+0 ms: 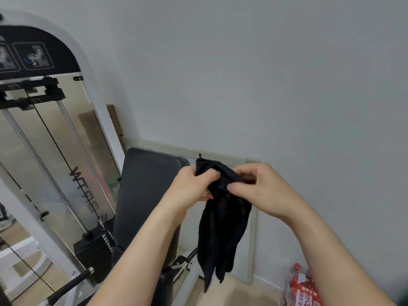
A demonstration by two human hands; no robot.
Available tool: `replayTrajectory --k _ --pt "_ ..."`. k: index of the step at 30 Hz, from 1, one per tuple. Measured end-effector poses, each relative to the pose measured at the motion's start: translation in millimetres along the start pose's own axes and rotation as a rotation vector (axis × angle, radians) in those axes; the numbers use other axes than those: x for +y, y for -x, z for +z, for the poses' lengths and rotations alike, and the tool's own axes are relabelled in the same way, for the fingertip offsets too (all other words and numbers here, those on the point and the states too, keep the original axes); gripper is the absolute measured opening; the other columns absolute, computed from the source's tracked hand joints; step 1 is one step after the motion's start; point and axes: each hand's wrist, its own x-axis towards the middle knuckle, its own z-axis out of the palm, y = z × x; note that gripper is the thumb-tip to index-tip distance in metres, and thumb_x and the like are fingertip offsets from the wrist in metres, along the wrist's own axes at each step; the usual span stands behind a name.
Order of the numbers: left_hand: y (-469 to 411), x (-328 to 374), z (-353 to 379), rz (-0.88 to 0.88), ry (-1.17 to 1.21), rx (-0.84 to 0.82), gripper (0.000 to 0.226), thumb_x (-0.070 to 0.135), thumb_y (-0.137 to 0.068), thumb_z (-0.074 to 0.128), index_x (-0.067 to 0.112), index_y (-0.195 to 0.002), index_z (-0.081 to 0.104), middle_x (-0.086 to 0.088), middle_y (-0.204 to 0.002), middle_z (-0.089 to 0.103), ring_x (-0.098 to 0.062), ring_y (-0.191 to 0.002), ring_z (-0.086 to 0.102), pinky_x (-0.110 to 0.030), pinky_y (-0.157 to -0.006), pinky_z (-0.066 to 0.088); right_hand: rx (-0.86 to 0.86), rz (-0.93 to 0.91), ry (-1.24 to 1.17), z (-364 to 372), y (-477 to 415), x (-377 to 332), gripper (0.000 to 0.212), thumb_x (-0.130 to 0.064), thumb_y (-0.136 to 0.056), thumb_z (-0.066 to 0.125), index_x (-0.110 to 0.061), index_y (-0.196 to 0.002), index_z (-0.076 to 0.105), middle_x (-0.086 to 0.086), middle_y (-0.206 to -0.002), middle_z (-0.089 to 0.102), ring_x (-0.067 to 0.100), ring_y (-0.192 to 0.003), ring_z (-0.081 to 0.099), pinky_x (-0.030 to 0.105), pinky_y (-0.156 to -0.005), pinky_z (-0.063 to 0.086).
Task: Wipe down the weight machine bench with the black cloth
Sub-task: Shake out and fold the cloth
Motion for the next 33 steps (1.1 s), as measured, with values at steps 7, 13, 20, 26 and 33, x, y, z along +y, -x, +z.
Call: replayTrajectory --k 7,13,20,26,33 --pt "7.3 -1.7 4.0 0.155 0.364 -0.128 0.039 0.028 -0.085 0.069 0.027 -0.117 0.047 0.001 -0.093 0.069 -0.013 -0.084 0.069 -0.028 -0.077 0.056 0.094 0.226 -0.832 -3.4 -6.1 9.6 0.025 -0.013 -0.093 0.052 0.003 -0.097 0.071 0.026 -0.102 0.068 0.037 -0.094 0.063 0.045 -0.085 0.047" --pt "12.6 -2.8 22.4 0.404 -0.142 0.155 0.012 0.031 -0.084 0.071 0.033 -0.096 0.066 0.023 -0.078 0.066 0.002 -0.074 0.061 -0.008 -0.064 0.046 0.060 0.270 -0.855 -1.8 -5.1 11.4 0.034 -0.021 -0.098 0.042 -0.008 -0.094 0.074 0.015 -0.103 0.071 0.025 -0.094 0.067 0.040 -0.085 0.051" --pt "-3.9 -17.2 22.6 0.233 -0.077 0.279 0.010 0.041 -0.085 0.066 0.035 -0.089 0.074 0.011 -0.103 0.056 -0.006 -0.104 0.054 -0.024 -0.089 0.044 -0.055 0.204 -0.827 8.5 0.8 20.8 0.028 -0.011 -0.095 0.049 0.001 -0.116 0.064 0.019 -0.114 0.069 0.029 -0.110 0.064 0.039 -0.098 0.049" --pt "-1.9 -15.1 12.3 0.095 0.370 0.294 0.014 0.021 -0.092 0.063 0.014 -0.088 0.074 0.001 -0.076 0.070 -0.011 -0.062 0.061 -0.018 -0.055 0.051 0.280 0.314 -0.574 -1.4 -3.4 34.7 0.010 0.000 -0.087 0.059 0.000 -0.092 0.068 0.013 -0.087 0.071 0.022 -0.080 0.068 0.039 -0.081 0.055" --pt "-2.9 -12.3 13.0 0.127 0.526 -0.011 0.029 0.002 -0.085 0.062 0.016 -0.109 0.071 -0.008 -0.075 0.058 -0.011 -0.049 0.054 -0.023 -0.056 0.051 0.035 0.242 -0.681 -1.1 -6.1 27.4 0.018 -0.004 -0.088 0.061 -0.004 -0.103 0.071 0.011 -0.094 0.074 0.022 -0.086 0.071 0.038 -0.080 0.054"
